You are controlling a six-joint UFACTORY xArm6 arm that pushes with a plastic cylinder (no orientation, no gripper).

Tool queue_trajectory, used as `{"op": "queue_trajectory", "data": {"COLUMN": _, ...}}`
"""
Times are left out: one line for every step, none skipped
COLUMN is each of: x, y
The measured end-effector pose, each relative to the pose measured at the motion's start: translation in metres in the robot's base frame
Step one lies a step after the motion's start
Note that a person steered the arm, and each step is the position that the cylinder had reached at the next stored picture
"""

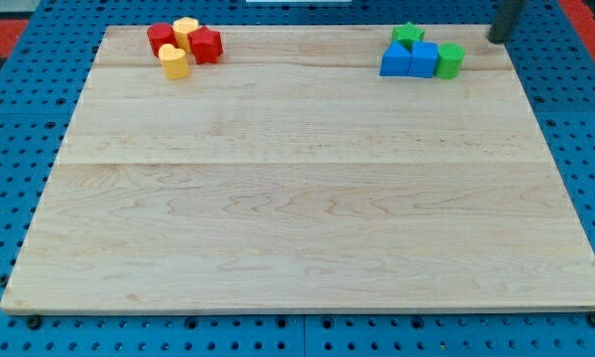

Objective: Place the green star and the blue triangle diagonally bottom left to the blue cube

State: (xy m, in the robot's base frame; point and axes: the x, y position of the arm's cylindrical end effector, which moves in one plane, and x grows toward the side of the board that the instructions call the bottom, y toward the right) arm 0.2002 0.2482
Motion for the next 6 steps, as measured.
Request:
{"op": "queue_trajectory", "data": {"x": -0.008, "y": -0.059}}
{"op": "queue_trajectory", "data": {"x": 0.034, "y": -0.106}}
{"op": "queue_trajectory", "data": {"x": 0.095, "y": -0.137}}
{"op": "queue_trajectory", "data": {"x": 0.158, "y": -0.155}}
{"op": "queue_trajectory", "data": {"x": 0.195, "y": -0.132}}
{"op": "queue_trajectory", "data": {"x": 0.211, "y": -0.105}}
